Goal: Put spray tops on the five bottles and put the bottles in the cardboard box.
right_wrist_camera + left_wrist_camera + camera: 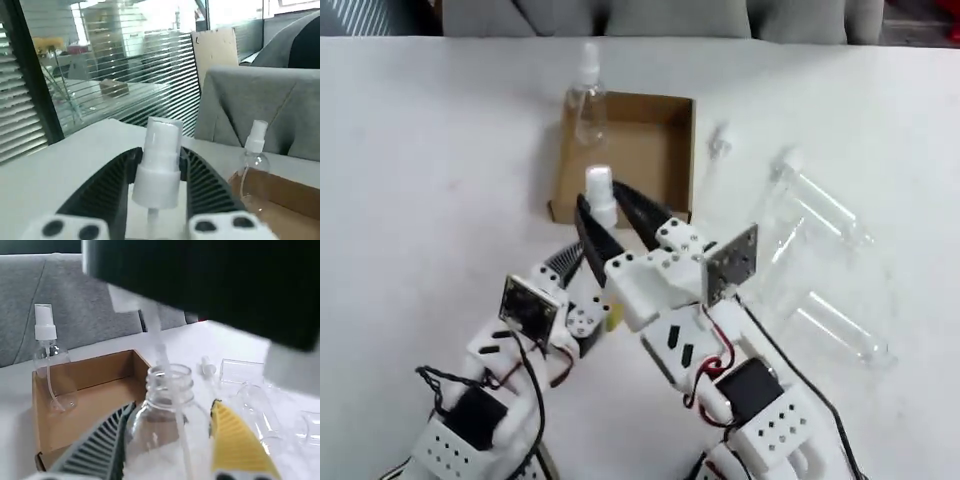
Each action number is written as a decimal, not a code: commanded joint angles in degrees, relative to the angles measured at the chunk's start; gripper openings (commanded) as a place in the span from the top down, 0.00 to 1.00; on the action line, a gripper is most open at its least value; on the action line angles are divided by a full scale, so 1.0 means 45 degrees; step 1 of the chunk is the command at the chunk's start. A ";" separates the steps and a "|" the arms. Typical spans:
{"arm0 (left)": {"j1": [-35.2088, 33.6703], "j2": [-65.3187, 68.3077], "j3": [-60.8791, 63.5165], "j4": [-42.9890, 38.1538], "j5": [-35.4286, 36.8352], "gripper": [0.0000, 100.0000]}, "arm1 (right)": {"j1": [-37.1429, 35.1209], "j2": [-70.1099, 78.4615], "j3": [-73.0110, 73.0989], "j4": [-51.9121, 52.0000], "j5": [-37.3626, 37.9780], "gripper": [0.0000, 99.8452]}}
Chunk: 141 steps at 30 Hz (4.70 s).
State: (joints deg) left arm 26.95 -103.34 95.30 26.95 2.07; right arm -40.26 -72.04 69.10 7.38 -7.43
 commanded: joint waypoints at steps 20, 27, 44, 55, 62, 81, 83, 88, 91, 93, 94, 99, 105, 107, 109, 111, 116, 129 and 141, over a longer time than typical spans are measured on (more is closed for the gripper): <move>-0.0010 -0.0244 -0.0117 -0.0293 0.0137 0.98 | -0.0303 -0.0205 -0.2755 0.3526 -0.0098 0.80; -0.0010 -0.0244 -0.0098 -0.0293 0.0137 0.98 | 0.0264 -0.0068 -0.4708 0.3897 0.0000 0.85; -0.0010 -0.0244 -0.0098 -0.0254 0.0137 0.98 | 0.2882 0.3272 -0.6349 0.6496 -0.0117 0.98; -0.0010 -0.0244 -0.0098 -0.0274 0.0137 0.98 | 0.1026 0.3429 -0.6330 0.6515 -0.0098 0.98; -0.0010 -0.0244 -0.0098 -0.0293 0.0137 0.98 | 0.0283 0.3429 -0.6408 0.7492 -0.1055 0.98; -0.0010 -0.0244 0.0137 -0.0332 0.0117 0.98 | 0.3096 0.3409 -0.9123 0.7687 -0.1426 0.98; -0.0010 -0.0244 0.0137 -0.0332 0.0117 0.98 | 0.4249 0.3331 -0.9026 0.8000 -0.1368 0.98; -0.0694 -0.0244 0.0176 -0.1016 0.0117 0.98 | 0.6554 0.2882 -0.8186 1.0032 -0.1192 0.98; -0.1729 -0.0244 0.0371 -0.2676 0.0137 0.98 | 0.6965 0.2628 -0.6916 1.0462 0.0410 0.98; -0.2354 -0.0244 0.0352 -0.3595 0.0137 0.98 | 0.7062 0.2237 -0.5919 1.0481 0.1582 0.98; -0.2569 -0.0244 0.0352 -0.4044 0.0137 0.98 | 0.7140 0.1963 -0.5353 1.0481 0.2168 0.98; -0.3194 -0.0225 0.0137 -0.5783 0.0137 0.98 | 0.8274 0.0303 -0.2501 1.0383 0.5099 0.98; -0.3526 -0.0205 -0.1641 -0.6037 0.0137 0.98 | 0.8625 -0.1690 0.0098 1.0364 0.5040 0.98; -0.3526 -0.0186 -0.2129 -0.6037 0.0137 0.98 | 0.8645 -0.2315 0.0821 1.0364 0.5040 0.98; -0.3526 0.0342 -0.2696 -0.6037 0.0137 0.98 | 0.8645 -0.2960 0.1485 1.0364 0.5040 0.98; -0.3526 0.1573 -0.3556 -0.6056 0.0137 0.98 | 0.8625 -0.3624 0.2227 1.0364 0.5040 0.98; -0.3526 0.6359 -0.6720 -0.6056 0.0195 0.98 | 0.8645 -0.5460 0.3653 1.0364 0.5040 0.98; -0.4484 1.5111 -0.9416 -1.1311 0.0137 0.98 | 1.0168 -0.6886 0.5607 1.0422 0.5177 0.98; -0.4855 2.2379 -1.0569 -1.8090 0.0137 0.98 | 1.0129 -0.6906 0.6154 0.9954 0.5900 0.98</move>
State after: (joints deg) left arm 5.76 -8.31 54.42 -47.34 2.33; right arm 5.01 -102.55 95.91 53.89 17.54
